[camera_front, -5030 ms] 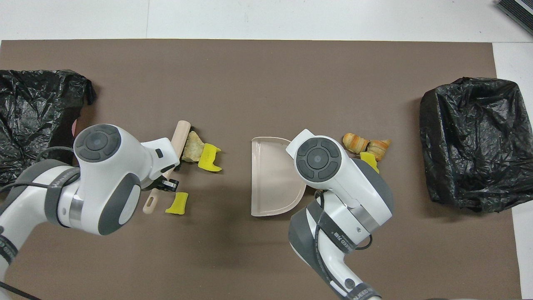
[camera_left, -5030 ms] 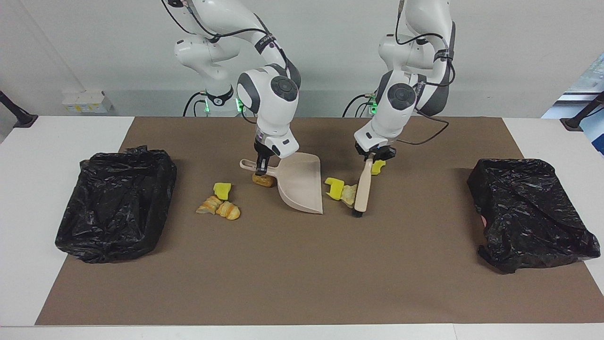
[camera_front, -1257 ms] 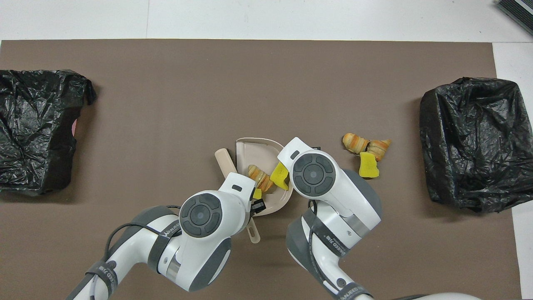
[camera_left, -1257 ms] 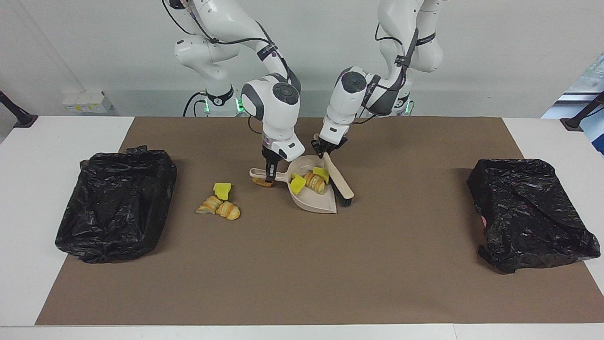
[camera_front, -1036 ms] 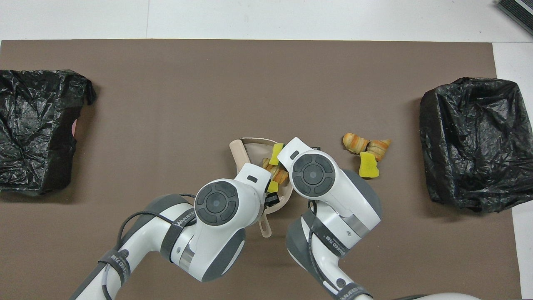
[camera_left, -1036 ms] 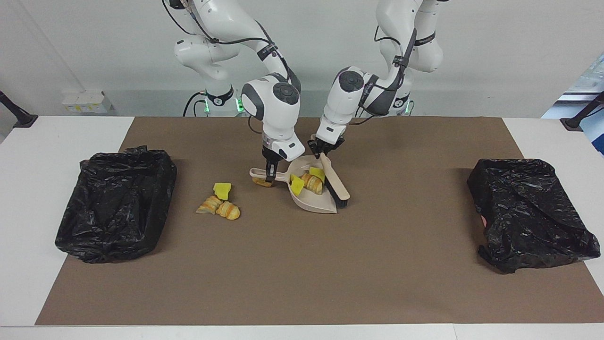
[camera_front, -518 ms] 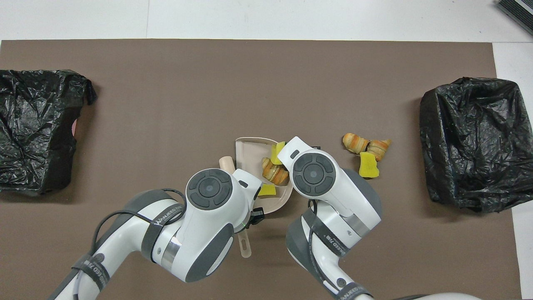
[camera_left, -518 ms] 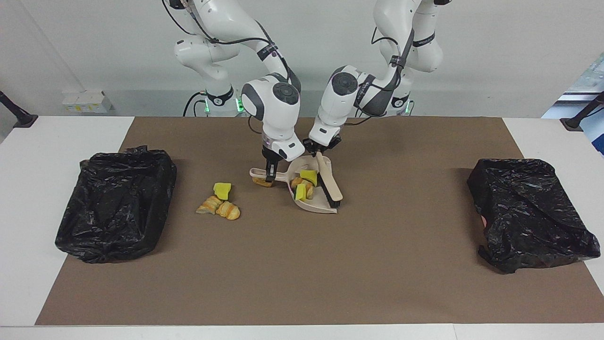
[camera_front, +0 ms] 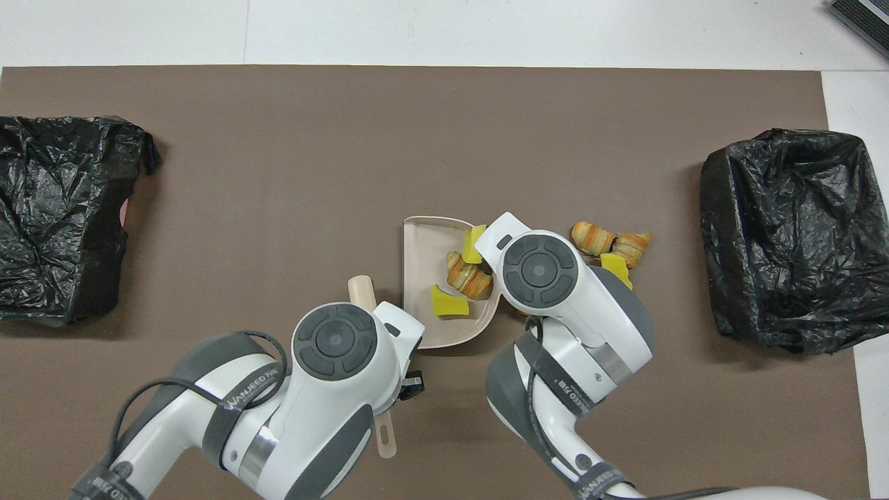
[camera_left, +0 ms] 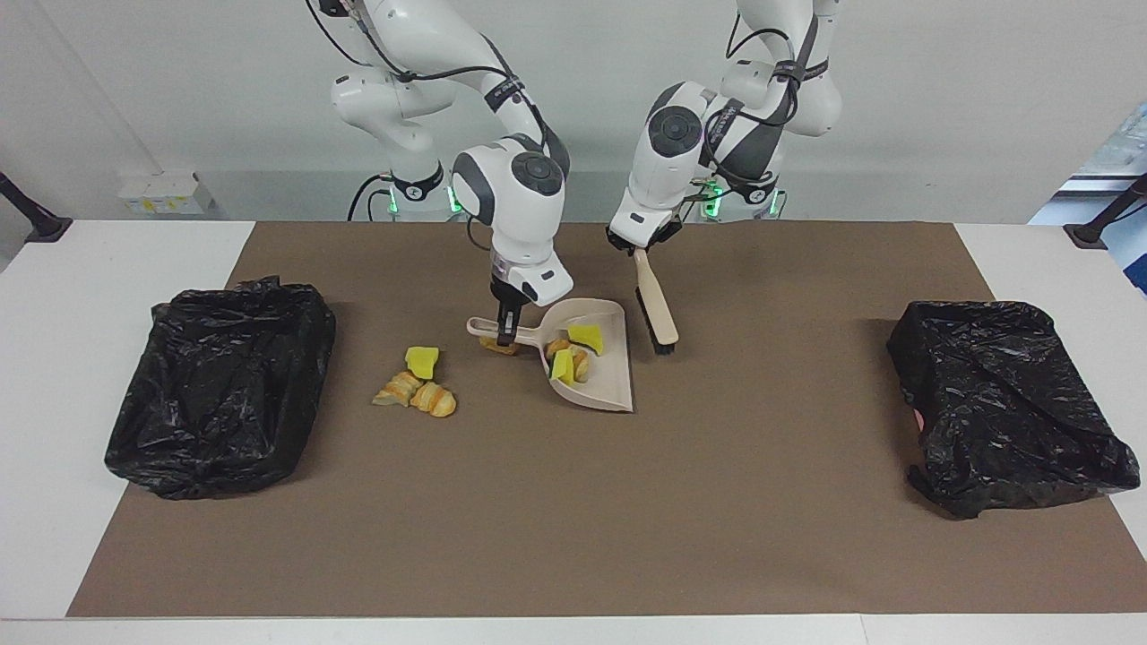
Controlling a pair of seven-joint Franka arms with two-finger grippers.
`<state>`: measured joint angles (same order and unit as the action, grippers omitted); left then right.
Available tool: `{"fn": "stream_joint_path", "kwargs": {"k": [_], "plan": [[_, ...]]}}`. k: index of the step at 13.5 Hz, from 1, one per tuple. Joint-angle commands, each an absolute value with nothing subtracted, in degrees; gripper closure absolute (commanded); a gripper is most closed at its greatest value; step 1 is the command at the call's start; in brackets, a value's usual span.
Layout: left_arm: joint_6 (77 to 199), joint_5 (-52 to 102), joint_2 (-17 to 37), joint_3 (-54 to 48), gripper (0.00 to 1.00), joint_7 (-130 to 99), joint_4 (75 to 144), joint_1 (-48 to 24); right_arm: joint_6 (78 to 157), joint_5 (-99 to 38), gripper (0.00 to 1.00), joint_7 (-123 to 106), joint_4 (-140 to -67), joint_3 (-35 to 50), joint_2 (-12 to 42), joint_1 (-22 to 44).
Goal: Sweep and dump trash in bin
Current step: 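Carry the loaded dustpan with the right gripper to the black bag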
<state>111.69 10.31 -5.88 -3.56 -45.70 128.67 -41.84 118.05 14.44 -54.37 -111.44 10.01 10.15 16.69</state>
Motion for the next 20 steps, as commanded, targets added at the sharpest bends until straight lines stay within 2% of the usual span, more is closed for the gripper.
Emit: {"fn": "stream_joint_path", "kwargs": {"k": [1,6,11,20], "plan": [[118.55,9.23,-12.82,-3.25,1.00,-49.91,137.88,-47.18,113.31,11.69,1.00,-61.07,-107.77,10.63,9.23,13.11],[122.85,9.23,-13.62,-3.78,1.00,-55.10,142.81,-55.27,106.01,9.05,1.00,-72.92,-101.52,10.37,9.14,5.55],[127.09,9.23,-13.62,-3.96,1.00,-56.77,144.40,-57.83,101.08,9.05,1.00,-79.98,-96.07,10.28,8.88,-0.43],[128.23,9.23,-12.48,-4.13,1.00,-58.01,144.84,-59.68,97.64,10.19,1.00,-91.30,-94.13,9.93,6.68,-11.76]]}}
